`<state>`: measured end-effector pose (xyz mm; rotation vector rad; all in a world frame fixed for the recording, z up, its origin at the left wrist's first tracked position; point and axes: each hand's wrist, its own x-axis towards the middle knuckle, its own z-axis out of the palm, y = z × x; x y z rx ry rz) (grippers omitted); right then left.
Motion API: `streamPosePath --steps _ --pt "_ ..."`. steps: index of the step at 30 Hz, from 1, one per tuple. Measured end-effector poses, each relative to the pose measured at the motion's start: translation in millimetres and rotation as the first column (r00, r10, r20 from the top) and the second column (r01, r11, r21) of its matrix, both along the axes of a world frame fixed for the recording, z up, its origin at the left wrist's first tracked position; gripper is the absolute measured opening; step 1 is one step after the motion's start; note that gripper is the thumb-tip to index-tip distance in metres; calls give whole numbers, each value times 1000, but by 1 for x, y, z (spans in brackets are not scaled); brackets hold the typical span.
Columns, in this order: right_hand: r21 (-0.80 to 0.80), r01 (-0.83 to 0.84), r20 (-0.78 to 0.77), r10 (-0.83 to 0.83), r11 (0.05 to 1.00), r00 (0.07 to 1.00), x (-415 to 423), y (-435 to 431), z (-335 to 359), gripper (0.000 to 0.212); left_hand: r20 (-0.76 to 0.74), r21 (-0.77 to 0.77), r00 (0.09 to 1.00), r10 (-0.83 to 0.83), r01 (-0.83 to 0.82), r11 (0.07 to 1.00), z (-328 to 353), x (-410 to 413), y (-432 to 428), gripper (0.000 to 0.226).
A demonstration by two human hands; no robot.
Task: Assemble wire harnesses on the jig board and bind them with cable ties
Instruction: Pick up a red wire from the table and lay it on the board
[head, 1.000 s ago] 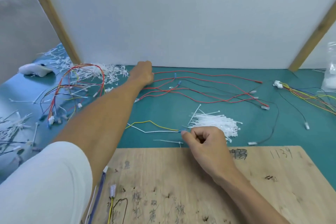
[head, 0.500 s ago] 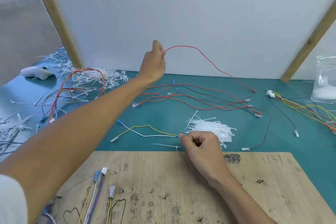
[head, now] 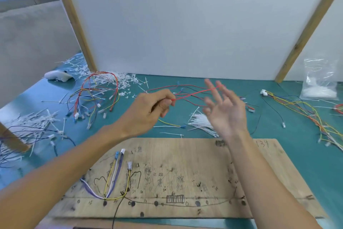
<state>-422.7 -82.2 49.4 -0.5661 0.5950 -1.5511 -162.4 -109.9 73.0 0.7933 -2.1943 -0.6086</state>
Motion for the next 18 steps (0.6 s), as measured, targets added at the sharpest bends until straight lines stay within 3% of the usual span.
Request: streamPosePath --steps 4,8,11,13,15,16,17,18 --pt "-117 90 26 -87 989 996 -11 4 43 36 62 -9 995 84 -84 996 -6 31 22 19" --pt "-295 151 -194 -214 943 957 6 44 57 23 96 -17 976 198 -197 980 -4 63 35 16" --pt "-405 372 -351 -518 835 780 34 94 42 21 62 28 957 283 -286 958 -1 87 47 16" --pt "-442 512 -519 -675 737 524 58 135 22 23 40 32 950 311 -312 949 -2 99 60 17" --pt "-428 529 -779 -596 732 194 80 179 2 29 19 41 949 315 -316 948 -3 107 77 18" --pt "-385 494 -873 -482 779 80 89 197 -4 38 11 49 954 299 -299 953 -3 108 84 19" --pt "-279 427 -928 -356 860 110 99 212 -7 48 9 62 961 278 -278 959 -3 107 91 18" --pt "-124 289 -944 -203 949 261 110 225 -8 55 18 76 966 258 -258 963 -4 108 98 18"
